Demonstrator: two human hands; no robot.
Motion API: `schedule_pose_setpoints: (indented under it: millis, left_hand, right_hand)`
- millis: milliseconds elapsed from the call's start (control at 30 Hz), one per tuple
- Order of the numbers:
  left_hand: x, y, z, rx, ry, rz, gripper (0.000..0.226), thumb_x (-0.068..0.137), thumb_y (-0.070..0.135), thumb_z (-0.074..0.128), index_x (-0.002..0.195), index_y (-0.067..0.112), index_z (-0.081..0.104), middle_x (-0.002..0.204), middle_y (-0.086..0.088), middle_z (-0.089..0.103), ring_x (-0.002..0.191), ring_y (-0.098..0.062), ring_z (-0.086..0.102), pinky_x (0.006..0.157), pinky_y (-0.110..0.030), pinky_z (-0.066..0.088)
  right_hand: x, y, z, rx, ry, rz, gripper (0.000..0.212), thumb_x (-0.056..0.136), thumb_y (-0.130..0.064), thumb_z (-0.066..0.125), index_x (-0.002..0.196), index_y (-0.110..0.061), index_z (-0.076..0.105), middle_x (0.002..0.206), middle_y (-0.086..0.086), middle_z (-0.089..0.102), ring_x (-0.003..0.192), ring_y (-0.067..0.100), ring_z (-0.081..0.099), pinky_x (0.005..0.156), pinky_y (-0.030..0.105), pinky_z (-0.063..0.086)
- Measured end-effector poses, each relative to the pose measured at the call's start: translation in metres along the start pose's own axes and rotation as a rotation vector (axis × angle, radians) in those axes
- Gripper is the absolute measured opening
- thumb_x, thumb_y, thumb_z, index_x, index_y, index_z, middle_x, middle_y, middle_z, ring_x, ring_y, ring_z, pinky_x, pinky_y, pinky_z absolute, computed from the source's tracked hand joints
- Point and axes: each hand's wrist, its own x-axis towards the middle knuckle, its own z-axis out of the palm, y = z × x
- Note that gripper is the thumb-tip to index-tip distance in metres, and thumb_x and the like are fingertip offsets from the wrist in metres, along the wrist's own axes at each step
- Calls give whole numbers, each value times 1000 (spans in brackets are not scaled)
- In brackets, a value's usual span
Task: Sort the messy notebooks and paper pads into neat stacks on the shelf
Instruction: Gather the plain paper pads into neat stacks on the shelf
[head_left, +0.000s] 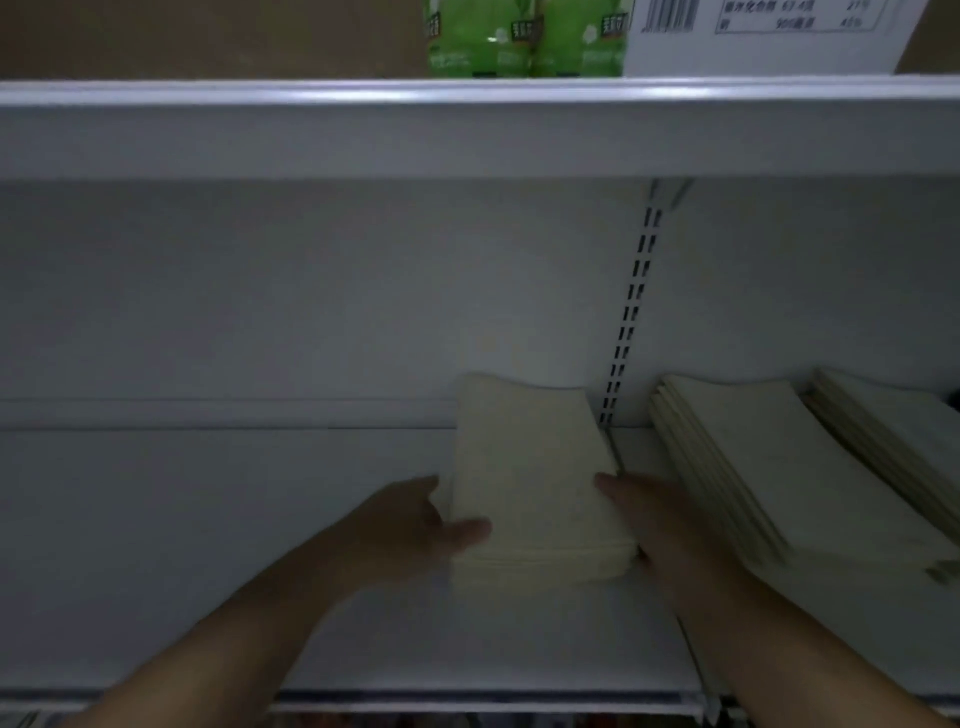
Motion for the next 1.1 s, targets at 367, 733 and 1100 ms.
schedule_pose_setpoints:
  millis: [367, 733, 1100]
  left_hand:
    - [-21, -9, 39, 273, 110, 38, 20, 84, 44, 62, 87, 25, 61, 86, 8, 60, 85, -8, 58, 62, -15, 38]
    - [-7, -13, 31, 95, 76, -13, 40, 71, 30, 75, 46, 21, 45, 51, 7, 49, 52, -5, 51, 49, -16, 32]
    - [10, -9, 31, -945, 184, -191, 45, 98, 26, 47, 139, 7, 46, 133, -14, 53, 114, -28, 54, 97, -39, 43]
  right_hand:
    - [-15, 7, -8, -210, -212, -241, 16, 93, -16, 55, 106, -22, 62, 94, -2, 66, 75, 3, 57, 59, 15, 43]
    - [-21, 16, 7, 106, -149, -191, 32, 90, -3, 55, 119, -17, 62, 107, 3, 69, 93, 19, 66, 71, 22, 52]
    - [-40, 8, 5, 101, -173, -157, 24, 96, -13, 52, 105, -34, 57, 88, -23, 63, 66, -12, 64, 53, 8, 47]
